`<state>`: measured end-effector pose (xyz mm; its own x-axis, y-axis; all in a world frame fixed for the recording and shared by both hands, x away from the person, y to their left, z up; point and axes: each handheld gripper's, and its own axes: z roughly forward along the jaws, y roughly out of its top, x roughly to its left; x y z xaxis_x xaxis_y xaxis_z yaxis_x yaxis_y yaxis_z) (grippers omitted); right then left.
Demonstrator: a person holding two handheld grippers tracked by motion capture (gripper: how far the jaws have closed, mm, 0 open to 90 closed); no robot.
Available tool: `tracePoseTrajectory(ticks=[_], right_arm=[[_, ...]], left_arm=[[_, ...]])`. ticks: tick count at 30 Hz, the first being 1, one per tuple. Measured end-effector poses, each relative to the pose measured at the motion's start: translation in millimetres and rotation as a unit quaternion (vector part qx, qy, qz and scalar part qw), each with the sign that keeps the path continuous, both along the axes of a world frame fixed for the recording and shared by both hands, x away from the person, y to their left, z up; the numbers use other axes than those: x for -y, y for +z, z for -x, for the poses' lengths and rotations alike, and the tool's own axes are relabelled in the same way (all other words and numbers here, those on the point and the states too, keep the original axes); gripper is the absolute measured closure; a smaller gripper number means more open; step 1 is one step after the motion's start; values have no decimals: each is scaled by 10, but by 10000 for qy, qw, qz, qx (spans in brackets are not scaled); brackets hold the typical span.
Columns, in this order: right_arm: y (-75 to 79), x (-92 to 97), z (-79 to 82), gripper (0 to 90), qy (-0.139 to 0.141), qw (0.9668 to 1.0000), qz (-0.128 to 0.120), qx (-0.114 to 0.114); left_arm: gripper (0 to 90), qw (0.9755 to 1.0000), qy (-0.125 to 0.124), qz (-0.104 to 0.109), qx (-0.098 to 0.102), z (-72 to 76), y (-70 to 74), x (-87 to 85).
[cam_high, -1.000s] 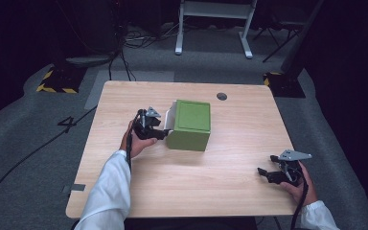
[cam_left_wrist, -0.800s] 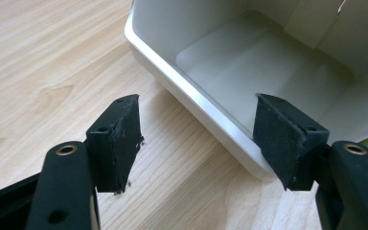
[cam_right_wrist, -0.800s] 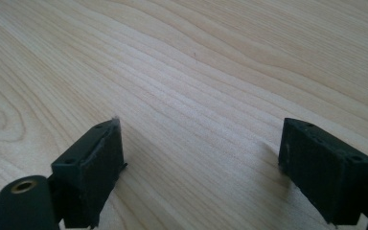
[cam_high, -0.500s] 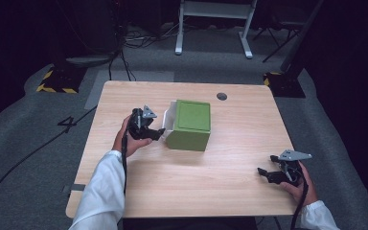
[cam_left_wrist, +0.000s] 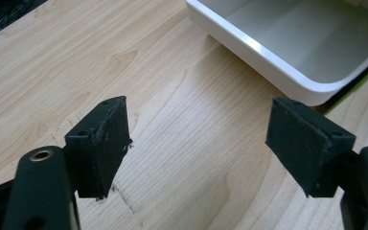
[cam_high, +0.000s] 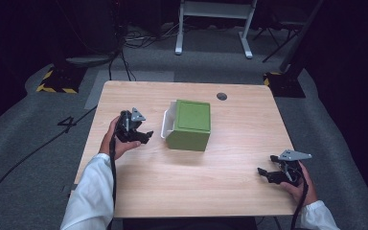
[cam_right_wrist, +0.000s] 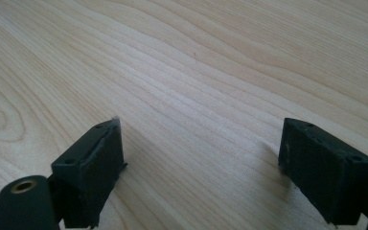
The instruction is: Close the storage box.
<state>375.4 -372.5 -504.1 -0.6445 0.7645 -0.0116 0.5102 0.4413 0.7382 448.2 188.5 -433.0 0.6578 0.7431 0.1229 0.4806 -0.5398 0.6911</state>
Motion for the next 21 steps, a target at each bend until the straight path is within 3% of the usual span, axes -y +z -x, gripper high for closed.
tracePoseTrajectory(ticks=[5,13,15,21], right_arm=[[0,0,0,154,0,10000,-1,1],[0,0,0,154,0,10000,-1,-2],[0,0,0,154,0,10000,-1,-1],[0,0,0,154,0,10000,0,0]], left_arm=[[188,9996,-124,-269,14,118,-16,-61],[183,9988,-99,-476,52,257,-42,-136],[184,9981,-92,-608,90,331,-48,-168],[176,9978,-243,-600,134,485,-75,-216]])
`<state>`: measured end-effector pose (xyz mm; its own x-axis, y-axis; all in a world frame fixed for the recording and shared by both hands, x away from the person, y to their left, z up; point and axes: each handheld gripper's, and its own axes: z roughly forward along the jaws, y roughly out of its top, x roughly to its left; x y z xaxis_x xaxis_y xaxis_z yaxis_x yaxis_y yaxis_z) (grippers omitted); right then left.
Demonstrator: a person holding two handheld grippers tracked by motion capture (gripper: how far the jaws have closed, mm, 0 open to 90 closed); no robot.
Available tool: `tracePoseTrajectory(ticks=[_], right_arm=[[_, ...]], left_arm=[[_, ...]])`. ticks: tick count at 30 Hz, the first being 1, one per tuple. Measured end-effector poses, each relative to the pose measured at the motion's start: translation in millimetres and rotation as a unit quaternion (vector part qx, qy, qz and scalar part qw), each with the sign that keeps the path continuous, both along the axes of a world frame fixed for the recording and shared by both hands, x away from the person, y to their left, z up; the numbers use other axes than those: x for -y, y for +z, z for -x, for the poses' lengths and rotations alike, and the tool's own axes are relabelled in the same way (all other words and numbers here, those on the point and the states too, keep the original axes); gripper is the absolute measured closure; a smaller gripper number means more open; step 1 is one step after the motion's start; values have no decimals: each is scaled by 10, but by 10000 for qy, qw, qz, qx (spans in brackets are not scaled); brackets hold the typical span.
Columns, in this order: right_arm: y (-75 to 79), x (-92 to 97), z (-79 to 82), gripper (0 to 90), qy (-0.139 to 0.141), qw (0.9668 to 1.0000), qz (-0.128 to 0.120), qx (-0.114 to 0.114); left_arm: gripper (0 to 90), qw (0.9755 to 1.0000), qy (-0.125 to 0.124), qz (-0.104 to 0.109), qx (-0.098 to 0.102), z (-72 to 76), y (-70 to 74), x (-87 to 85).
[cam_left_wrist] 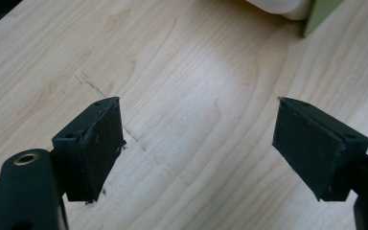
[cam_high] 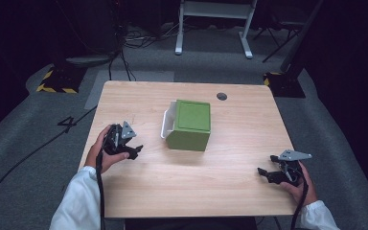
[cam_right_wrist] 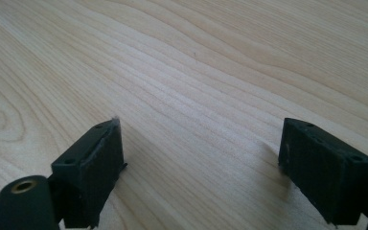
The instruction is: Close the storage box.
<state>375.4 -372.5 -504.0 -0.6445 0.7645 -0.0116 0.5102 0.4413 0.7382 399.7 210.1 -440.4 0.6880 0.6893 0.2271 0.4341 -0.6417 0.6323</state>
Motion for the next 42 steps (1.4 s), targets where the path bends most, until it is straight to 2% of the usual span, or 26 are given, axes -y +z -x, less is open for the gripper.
tracePoseTrajectory(ticks=[3,6,8,10,14,17,18,19,20,21,22,23,25,27,28,29,30,31,33,34,35,36,38,39,41,42], right_arm=[[0,0,0,154,-1,10000,-2,-1],[0,0,0,154,0,10000,-1,-1],[0,-2,3,154,-3,10000,7,16],[0,-3,9,154,-4,10000,11,22],[0,0,4,154,-7,10000,7,3],[0,1,3,154,-5,10000,3,1],[0,1,3,154,-6,10000,5,1],[0,1,3,154,-4,10000,5,2],[0,1,3,154,-3,10000,4,1],[0,1,3,154,-3,10000,4,1],[0,1,3,154,-3,10000,4,1],[0,0,2,154,0,10000,4,1],[0,-1,0,153,5,10000,0,0],[1,-7,-7,151,10,10000,-6,-9],[0,-9,-12,150,19,10000,-1,-6],[0,-9,-12,150,19,10000,-1,-6],[0,-14,-22,149,32,10000,-7,-15],[0,-14,-23,149,34,10000,-7,-14],[0,-14,-23,149,32,10000,-7,-15],[-1,-14,-22,149,33,10000,-6,-14],[0,-14,-22,149,32,10000,-4,-12],[0,-14,-22,149,32,10000,-4,-12],[0,-14,-22,150,33,10000,-4,-11],[-1,-14,-22,150,33,10000,-5,-10],[-1,-14,-22,149,33,10000,-5,-10],[-1,-14,-22,149,33,10000,-4,-10]], left_arm=[[175,10000,-27,18,-38,46,-17,-17],[175,9999,-47,-122,-24,112,-59,-26],[174,9999,-12,-133,-92,144,-88,-34],[174,9996,-5,-53,-283,185,-107,-63],[175,9990,36,-103,-444,226,-141,-113],[179,9988,57,-147,-466,259,-167,-167],[182,9990,91,-142,-415,278,-180,-181],[193,9990,113,-387,-182,309,-206,-179],[230,9980,116,-605,-163,328,-247,-171],[252,9980,116,-605,-163,328,-247,-171],[250,9965,101,-804,-225,340,-297,-163],[251,9957,59,-895,-215,376,-389,-163],[235,9974,133,-650,-268,409,-411,-197],[210,9978,176,-596,-240,431,-427,-227],[210,9988,268,-340,-237,469,-457,-286],[209,9988,268,-340,-237,469,-457,-286],[209,9987,415,46,-280,515,-502,-357],[209,9983,462,199,-298,544,-521,-392],[208,9967,554,505,-307,596,-563,-454],[208,9967,554,505,-307,596,-563,-454],[207,9942,659,761,-377,638,-596,-516],[207,9942,659,761,-377,638,-596,-516],[205,9896,822,1067,-498,678,-632,-576],[203,9884,899,1110,-516,709,-638,-608],[199,9880,935,1112,-516,725,-638,-623],[198,9863,1049,1160,-525,749,-641,-633]])
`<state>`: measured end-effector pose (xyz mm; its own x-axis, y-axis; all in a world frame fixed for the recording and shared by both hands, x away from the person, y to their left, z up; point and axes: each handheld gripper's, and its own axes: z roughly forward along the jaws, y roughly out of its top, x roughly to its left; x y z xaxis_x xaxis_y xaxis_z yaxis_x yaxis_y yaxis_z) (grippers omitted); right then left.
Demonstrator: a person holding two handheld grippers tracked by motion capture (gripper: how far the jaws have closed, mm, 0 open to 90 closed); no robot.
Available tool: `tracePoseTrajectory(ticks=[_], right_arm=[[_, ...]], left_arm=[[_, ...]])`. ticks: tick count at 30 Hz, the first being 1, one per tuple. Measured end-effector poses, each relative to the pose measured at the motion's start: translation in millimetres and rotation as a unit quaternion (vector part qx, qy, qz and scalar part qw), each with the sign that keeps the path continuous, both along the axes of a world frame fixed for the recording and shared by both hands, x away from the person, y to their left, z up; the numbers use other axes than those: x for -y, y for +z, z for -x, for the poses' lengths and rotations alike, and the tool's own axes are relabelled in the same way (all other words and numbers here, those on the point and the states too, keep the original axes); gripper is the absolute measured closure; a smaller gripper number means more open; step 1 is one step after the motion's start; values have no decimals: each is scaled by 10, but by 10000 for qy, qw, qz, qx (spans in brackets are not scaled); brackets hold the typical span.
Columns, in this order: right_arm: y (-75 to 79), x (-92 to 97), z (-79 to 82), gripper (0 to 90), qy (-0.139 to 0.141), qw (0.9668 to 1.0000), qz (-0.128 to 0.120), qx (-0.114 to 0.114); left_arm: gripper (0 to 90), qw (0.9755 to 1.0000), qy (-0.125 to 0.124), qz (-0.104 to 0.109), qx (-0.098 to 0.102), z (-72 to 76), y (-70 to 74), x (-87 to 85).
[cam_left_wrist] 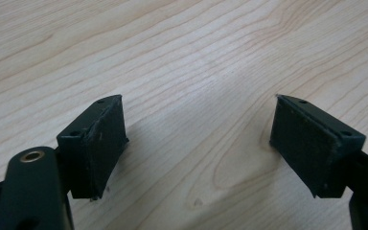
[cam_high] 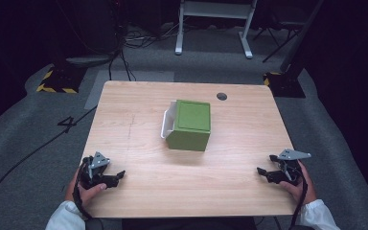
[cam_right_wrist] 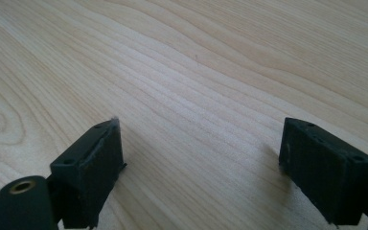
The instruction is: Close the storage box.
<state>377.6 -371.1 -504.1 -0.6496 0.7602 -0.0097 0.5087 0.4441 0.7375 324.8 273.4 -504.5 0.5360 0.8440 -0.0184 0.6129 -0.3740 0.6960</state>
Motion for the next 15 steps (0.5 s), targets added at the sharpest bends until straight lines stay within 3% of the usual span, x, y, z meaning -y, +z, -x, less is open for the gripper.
tracePoseTrajectory(ticks=[15], right_arm=[[0,0,2,151,5,10000,5,13]], left_arm=[[188,10000,45,10,0,7,-2,-7]])
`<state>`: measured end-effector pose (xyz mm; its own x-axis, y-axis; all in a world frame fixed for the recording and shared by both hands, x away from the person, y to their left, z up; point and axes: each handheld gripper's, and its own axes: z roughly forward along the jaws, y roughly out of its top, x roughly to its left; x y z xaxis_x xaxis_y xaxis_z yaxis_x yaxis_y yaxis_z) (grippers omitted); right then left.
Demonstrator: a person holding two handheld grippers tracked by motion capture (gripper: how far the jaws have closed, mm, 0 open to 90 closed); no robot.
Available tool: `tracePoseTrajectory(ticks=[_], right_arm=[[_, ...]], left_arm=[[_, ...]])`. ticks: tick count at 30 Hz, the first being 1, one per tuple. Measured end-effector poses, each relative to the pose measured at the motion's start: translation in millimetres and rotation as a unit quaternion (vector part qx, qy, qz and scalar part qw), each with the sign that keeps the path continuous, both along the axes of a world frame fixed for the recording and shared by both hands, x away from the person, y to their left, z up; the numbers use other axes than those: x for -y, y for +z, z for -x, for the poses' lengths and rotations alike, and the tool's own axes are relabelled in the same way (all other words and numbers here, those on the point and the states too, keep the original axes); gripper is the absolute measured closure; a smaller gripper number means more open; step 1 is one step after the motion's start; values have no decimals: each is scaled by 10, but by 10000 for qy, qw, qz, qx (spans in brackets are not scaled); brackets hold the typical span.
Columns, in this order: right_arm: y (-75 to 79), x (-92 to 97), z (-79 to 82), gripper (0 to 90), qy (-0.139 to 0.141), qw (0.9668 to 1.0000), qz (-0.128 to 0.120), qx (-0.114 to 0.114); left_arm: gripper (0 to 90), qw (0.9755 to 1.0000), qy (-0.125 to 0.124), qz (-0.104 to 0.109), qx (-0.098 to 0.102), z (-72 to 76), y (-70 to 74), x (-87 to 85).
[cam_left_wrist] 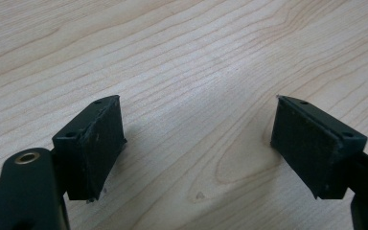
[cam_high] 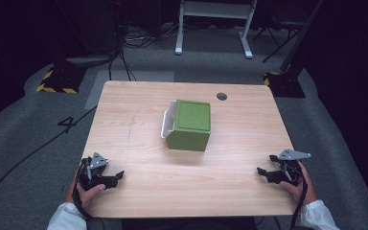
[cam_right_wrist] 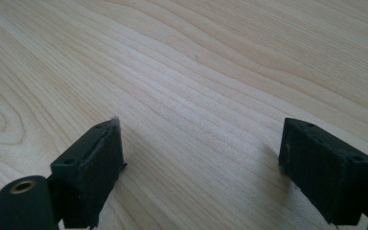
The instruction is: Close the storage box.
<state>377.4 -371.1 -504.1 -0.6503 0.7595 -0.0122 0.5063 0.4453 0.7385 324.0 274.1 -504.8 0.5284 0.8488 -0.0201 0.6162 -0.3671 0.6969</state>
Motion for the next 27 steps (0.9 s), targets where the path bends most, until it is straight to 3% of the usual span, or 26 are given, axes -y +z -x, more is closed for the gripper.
tracePoseTrajectory(ticks=[27], right_arm=[[0,3,9,151,-18,10000,-2,-5]], left_arm=[[183,10000,-34,-2,-2,-5,-1,-1]])
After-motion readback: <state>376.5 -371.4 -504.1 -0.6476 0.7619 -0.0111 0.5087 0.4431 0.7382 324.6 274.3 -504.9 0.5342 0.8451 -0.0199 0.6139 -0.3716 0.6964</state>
